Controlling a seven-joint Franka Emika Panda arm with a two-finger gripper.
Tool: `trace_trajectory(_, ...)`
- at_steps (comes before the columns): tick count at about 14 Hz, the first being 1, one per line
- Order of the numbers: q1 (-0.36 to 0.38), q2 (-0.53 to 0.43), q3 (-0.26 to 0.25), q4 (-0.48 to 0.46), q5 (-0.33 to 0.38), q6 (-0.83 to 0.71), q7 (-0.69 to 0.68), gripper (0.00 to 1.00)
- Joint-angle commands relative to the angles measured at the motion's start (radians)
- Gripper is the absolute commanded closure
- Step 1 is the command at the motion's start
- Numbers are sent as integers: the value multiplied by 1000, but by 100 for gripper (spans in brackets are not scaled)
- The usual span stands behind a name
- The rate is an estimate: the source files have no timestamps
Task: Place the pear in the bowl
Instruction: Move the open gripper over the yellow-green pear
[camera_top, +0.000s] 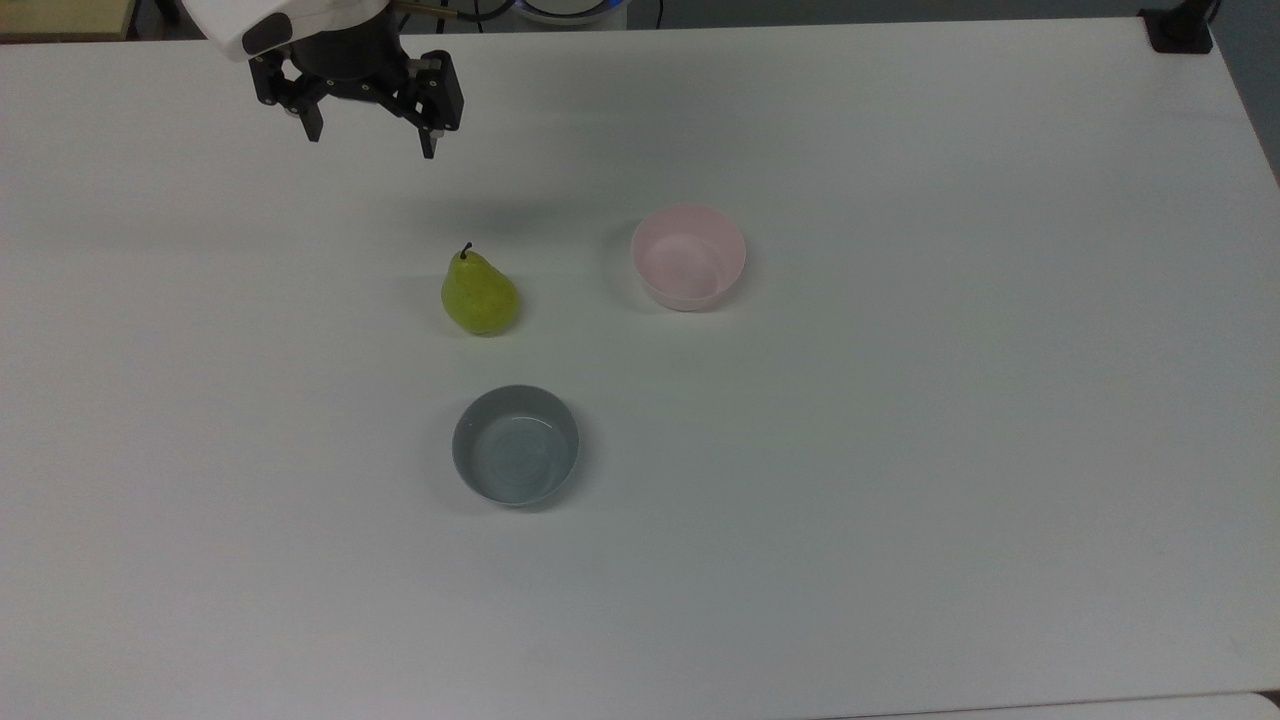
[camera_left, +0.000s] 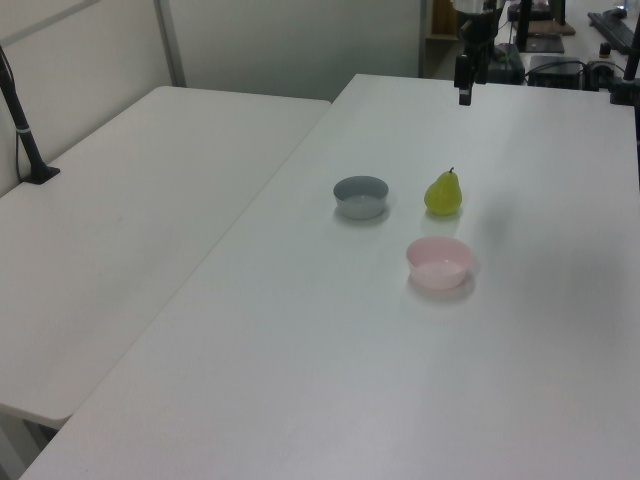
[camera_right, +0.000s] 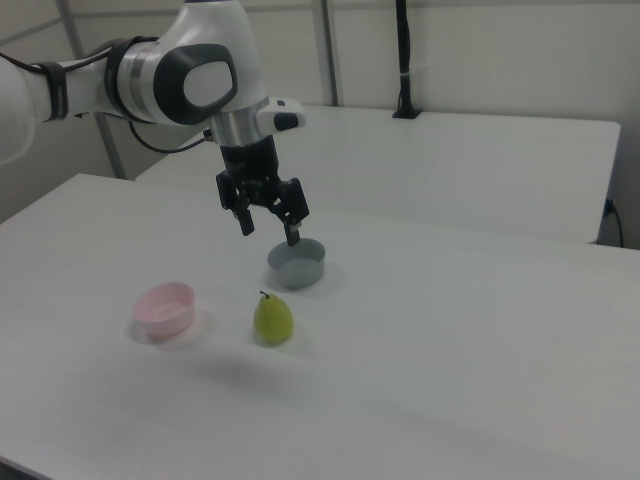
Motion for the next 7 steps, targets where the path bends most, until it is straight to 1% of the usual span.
trace_trajectory(1,-6,-30,-6,4,21,-50,21,0)
trace_trajectory(2,-6,-31,-7,4,21,-49,21,0)
trace_trajectory(3,-4,-32,-25,7,24,-49,18,0)
trace_trajectory(5,-4,-32,-39,23,44,-49,9,0)
trace_trajectory(7,-3,-32,-43,27,45,-47,-2,0)
